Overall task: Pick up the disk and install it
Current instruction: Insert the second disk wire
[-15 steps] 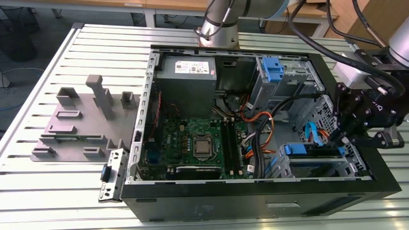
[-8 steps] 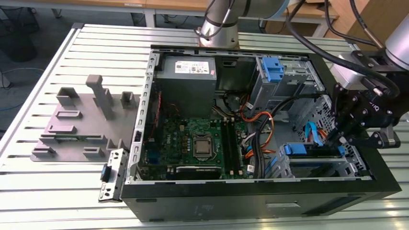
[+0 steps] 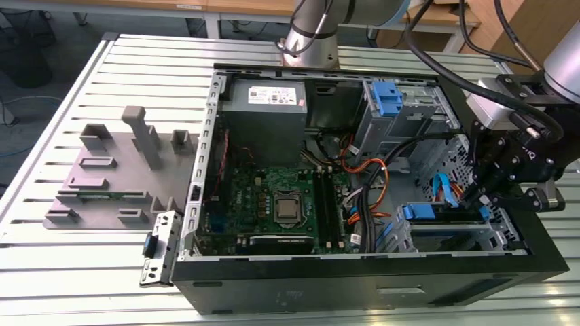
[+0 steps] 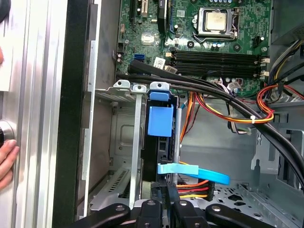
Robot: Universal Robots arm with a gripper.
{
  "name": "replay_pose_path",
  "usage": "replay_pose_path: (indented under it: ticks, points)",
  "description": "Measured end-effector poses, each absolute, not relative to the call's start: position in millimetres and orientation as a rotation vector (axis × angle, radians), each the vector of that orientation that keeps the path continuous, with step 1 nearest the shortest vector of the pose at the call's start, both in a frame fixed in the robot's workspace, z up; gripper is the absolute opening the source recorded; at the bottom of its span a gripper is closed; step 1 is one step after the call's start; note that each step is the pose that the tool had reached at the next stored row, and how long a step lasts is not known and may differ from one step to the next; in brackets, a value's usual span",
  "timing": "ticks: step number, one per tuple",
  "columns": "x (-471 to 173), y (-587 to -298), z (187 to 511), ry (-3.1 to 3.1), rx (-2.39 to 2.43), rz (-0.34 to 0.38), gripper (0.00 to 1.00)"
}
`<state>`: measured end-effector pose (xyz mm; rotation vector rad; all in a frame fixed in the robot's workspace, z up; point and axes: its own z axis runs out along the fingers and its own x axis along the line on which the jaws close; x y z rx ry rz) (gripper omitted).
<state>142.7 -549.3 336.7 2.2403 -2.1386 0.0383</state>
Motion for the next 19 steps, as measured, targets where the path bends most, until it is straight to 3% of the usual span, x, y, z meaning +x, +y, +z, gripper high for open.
replay_pose_path:
  ticks: [8, 9, 19]
  points:
    - [142.7, -549.3, 336.5, -2.139, 2.24, 0.038, 0.17]
    - [142.7, -549.3, 336.5, -2.139, 2.24, 0.038, 0.24]
    - [142.2, -549.3, 334.5, -2.139, 2.24, 0.038, 0.24]
